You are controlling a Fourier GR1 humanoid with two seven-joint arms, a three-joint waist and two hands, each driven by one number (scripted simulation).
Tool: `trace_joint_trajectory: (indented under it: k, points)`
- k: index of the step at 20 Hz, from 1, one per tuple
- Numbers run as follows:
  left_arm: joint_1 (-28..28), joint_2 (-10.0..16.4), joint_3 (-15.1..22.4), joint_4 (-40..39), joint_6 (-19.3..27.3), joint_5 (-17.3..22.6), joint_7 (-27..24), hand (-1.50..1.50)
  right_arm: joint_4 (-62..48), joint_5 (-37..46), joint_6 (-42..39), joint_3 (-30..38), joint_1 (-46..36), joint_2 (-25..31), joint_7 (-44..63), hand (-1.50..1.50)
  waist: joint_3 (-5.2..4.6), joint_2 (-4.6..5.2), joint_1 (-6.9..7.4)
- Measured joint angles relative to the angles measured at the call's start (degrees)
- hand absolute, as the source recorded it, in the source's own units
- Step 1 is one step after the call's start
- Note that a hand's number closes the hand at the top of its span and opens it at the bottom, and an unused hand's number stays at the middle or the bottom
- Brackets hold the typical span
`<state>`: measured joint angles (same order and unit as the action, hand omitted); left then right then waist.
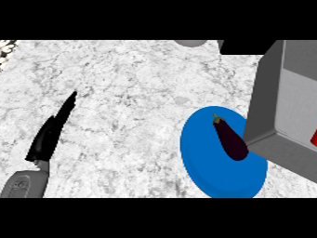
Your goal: Pick the can from the plate and place it in the cardboard box
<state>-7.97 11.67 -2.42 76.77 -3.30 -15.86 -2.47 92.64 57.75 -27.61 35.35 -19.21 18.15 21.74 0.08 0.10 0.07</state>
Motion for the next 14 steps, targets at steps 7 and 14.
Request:
trace_joint_trajectory:
  k: [7, 14]
  points:
    - [-0.1, 0.2, -0.3, 0.1, -0.3, 0.2, 0.3, 0.00, -1.3, -10.9, 11.8, 6.7, -4.1, -5.2, -6.9, -1.50, 0.00, -0.10, -0.06]
    - [0.6, -0.8, 0.5, 0.3, 0.3, -0.7, 0.3, 0.00, -6.5, -22.5, 17.9, 15.8, -6.3, -5.1, -9.7, -1.50, -0.03, -0.11, -0.13]
